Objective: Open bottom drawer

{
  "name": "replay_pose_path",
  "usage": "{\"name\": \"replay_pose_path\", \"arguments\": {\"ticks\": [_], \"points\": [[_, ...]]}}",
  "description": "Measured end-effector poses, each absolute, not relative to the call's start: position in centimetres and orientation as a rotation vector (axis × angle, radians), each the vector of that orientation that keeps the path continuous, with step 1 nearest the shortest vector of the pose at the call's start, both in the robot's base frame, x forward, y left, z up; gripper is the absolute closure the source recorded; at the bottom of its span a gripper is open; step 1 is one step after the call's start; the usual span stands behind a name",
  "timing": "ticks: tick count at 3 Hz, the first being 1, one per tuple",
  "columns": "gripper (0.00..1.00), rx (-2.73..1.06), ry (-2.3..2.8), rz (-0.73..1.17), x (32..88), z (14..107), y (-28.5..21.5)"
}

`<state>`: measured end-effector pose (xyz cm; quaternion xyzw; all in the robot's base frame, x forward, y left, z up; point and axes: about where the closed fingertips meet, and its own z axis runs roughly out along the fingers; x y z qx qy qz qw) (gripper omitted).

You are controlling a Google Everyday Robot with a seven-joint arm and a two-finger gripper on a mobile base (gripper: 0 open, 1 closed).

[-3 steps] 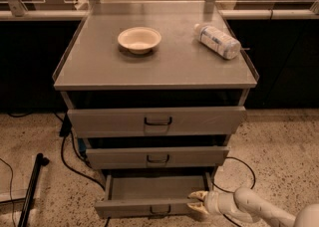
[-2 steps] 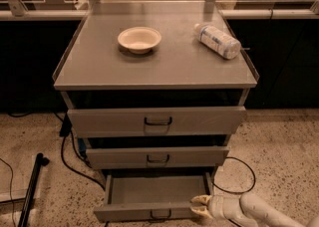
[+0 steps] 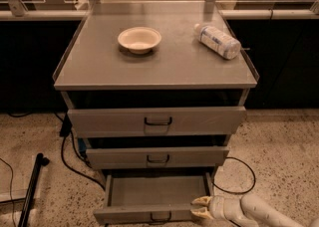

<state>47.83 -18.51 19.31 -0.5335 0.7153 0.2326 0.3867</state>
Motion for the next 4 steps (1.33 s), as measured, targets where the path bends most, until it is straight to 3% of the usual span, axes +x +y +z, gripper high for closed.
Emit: {"name": "replay_pose_path", "arguments": {"ticks": [1,3,4], "points": [[0.57,-1.358,1.821,0.592,47.83,19.30,-18.50],[0.11,-1.358,1.821,0.592,47.83,19.30,-18.49],[0.00,-1.358,1.821,0.592,47.83,19.30,-18.49]]}}
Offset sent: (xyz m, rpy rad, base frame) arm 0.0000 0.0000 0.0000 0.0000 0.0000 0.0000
